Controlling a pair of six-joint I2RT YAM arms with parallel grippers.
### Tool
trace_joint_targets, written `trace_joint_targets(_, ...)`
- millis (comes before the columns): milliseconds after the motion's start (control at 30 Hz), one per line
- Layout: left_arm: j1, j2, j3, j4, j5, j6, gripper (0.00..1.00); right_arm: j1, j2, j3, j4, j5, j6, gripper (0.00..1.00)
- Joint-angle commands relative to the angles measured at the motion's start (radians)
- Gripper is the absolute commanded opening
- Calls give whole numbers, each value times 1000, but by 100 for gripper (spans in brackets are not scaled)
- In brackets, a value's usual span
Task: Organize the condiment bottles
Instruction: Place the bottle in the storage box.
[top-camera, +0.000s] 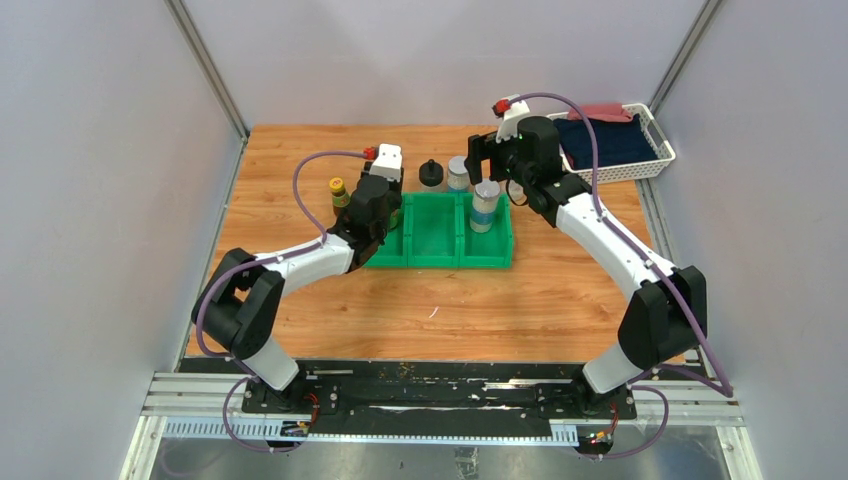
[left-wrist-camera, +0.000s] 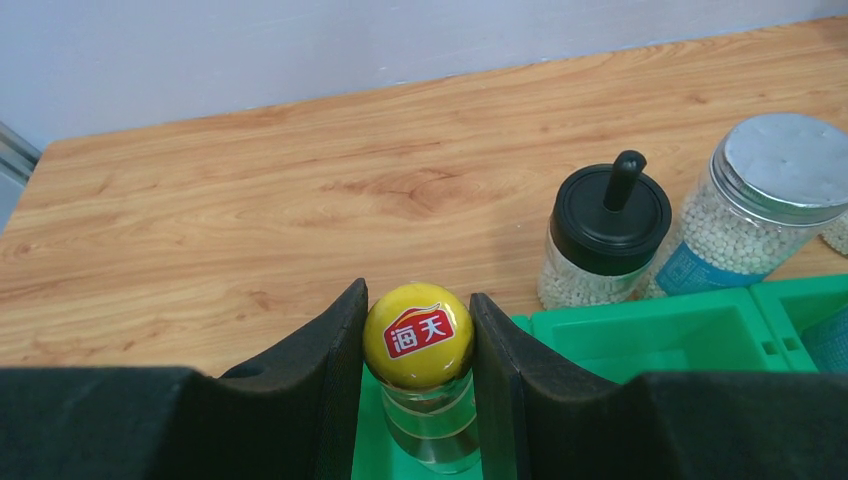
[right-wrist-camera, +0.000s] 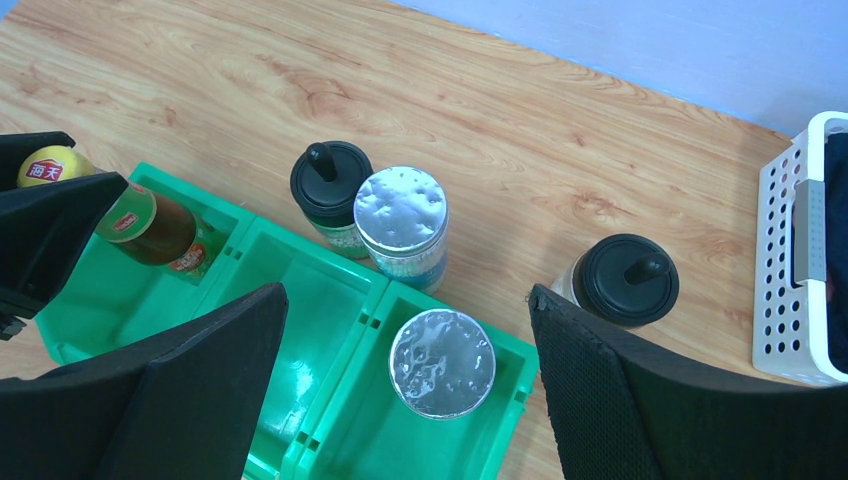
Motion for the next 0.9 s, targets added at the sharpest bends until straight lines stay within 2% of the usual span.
trace_joint_targets(0,7,-6,0,155,-13,-2,0,-1,7,-1,10,10,-12,94)
trace_joint_targets(867,13,30,-28,250,-14,19,0,2,33,17,-3,13,-21,94)
